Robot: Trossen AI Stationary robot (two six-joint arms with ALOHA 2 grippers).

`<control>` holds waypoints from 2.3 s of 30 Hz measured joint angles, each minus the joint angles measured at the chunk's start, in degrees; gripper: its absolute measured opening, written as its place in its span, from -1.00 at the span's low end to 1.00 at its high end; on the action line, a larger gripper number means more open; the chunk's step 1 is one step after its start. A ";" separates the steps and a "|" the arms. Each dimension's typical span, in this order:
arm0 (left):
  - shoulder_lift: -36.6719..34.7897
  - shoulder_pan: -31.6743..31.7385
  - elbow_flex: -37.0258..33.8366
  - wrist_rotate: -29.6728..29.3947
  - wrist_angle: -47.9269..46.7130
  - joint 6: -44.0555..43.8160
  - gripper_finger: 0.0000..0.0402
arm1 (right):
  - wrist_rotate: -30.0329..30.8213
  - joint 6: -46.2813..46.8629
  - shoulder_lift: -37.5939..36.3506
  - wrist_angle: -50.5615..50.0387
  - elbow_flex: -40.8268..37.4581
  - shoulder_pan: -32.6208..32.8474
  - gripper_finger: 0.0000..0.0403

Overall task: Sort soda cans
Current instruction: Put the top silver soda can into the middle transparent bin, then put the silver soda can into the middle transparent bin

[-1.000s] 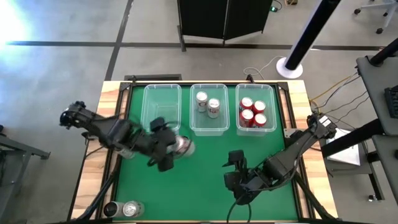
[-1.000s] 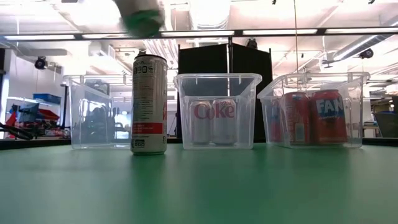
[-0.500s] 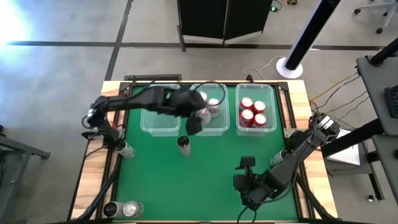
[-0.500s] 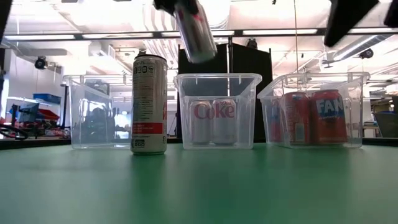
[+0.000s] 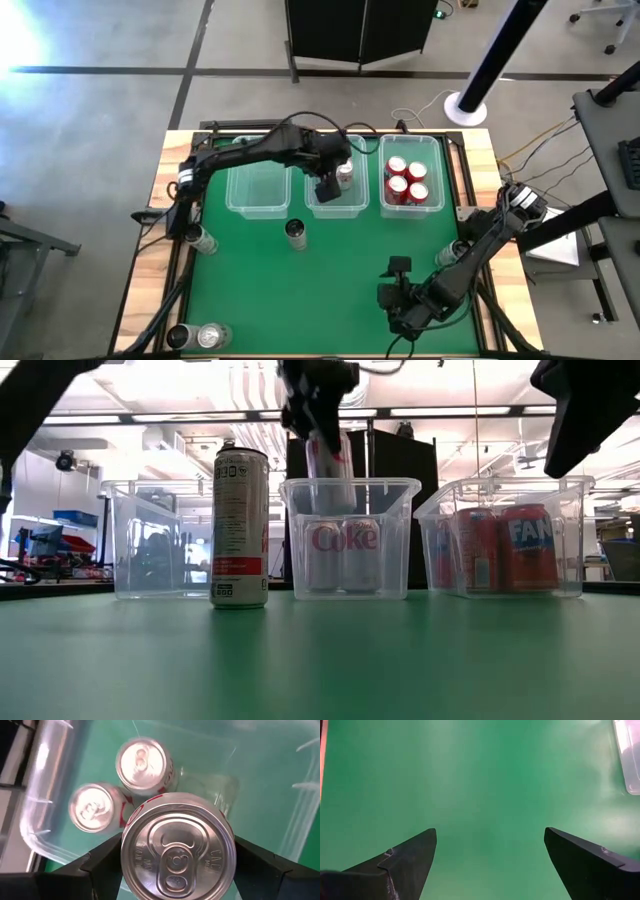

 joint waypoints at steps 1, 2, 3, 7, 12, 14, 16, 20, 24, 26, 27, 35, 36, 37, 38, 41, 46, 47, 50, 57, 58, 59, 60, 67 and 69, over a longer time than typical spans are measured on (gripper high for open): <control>0.55 0.17 -0.08 0.00 -0.23 0.16 0.41 | 0.00 -0.02 0.00 0.10 0.00 0.04 0.81; 0.81 0.29 -0.41 0.00 -0.27 0.35 0.41 | 0.00 -0.06 0.00 0.18 -0.02 0.06 0.81; 1.09 0.49 -0.84 0.06 -0.27 0.53 0.41 | 0.00 -0.06 0.00 0.25 -0.02 0.16 0.81; 1.94 1.00 -2.13 0.18 -0.29 0.69 0.41 | 0.00 -0.10 0.00 0.68 -0.07 0.49 0.81; 3.17 1.12 -2.25 -0.02 2.06 1.32 0.41 | 0.00 0.11 0.00 1.12 -0.15 0.82 0.81; 3.74 1.31 -2.26 0.12 2.95 1.57 0.41 | 0.02 0.36 0.00 1.20 -0.15 0.91 0.81; 4.42 1.57 -2.30 0.22 2.92 1.88 0.41 | 0.04 0.44 0.00 1.35 -0.17 1.09 0.81; 5.90 2.15 -2.38 0.84 2.67 2.55 0.41 | 0.02 1.32 0.00 1.45 -0.24 1.57 0.81; 6.19 2.38 -2.89 1.18 3.04 3.08 0.41 | 0.02 1.52 0.00 1.48 -0.28 2.18 0.81; 6.19 2.52 -3.54 1.18 3.70 3.14 0.41 | 0.04 1.88 0.00 1.54 -0.36 2.45 0.81; 6.19 2.60 -3.86 1.22 3.78 3.12 0.41 | 0.04 2.04 0.00 1.48 -0.42 2.59 0.81; 6.17 3.01 -8.71 1.22 5.80 1.92 0.41 | 0.02 2.96 -0.01 1.59 -0.52 3.01 0.81; 6.17 3.01 -9.09 1.22 6.41 1.86 0.41 | 0.04 2.97 0.00 1.64 -0.52 3.03 0.81; 6.17 3.01 -9.27 1.22 6.92 1.79 0.41 | 0.04 2.97 0.00 1.72 -0.52 3.03 0.81; 6.17 3.01 -9.33 1.22 7.26 1.76 0.41 | 0.04 3.00 0.00 1.72 -0.52 3.03 0.81; 6.17 3.14 -9.40 1.23 8.02 1.74 0.41 | 0.04 3.04 0.00 1.87 -0.52 3.03 0.81; 6.17 3.31 -9.51 1.26 7.48 1.69 0.50 | 0.04 2.89 0.00 1.93 -0.52 3.03 0.81; 6.17 3.31 -9.51 1.32 7.40 1.71 0.54 | 0.04 2.88 0.00 1.93 -0.52 3.03 0.81; 6.17 3.36 -9.51 1.33 7.32 1.65 0.67 | 0.04 2.32 0.00 1.96 -0.52 3.03 0.81; 6.17 3.38 -8.43 1.51 6.70 1.52 0.81 | 0.03 2.14 -0.01 2.06 -0.52 3.03 0.81; 6.17 3.36 -7.66 1.51 6.22 1.50 0.82 | 0.03 1.95 0.00 2.06 -0.52 3.03 0.81; 6.17 3.36 -6.59 1.53 5.56 1.50 0.82 | 0.04 1.77 0.00 2.07 -0.52 3.03 0.81; 6.17 3.36 -5.25 1.53 4.93 1.22 0.82 | 0.04 1.39 0.00 2.09 -0.52 3.03 0.81; 6.12 2.69 9.48 2.67 -3.07 -1.34 0.82 | 0.04 -1.34 0.00 2.15 -0.52 2.77 0.81; 5.07 1.96 11.67 2.65 -5.25 -2.30 0.82 | 0.13 -1.53 -0.02 2.22 -0.52 2.74 0.81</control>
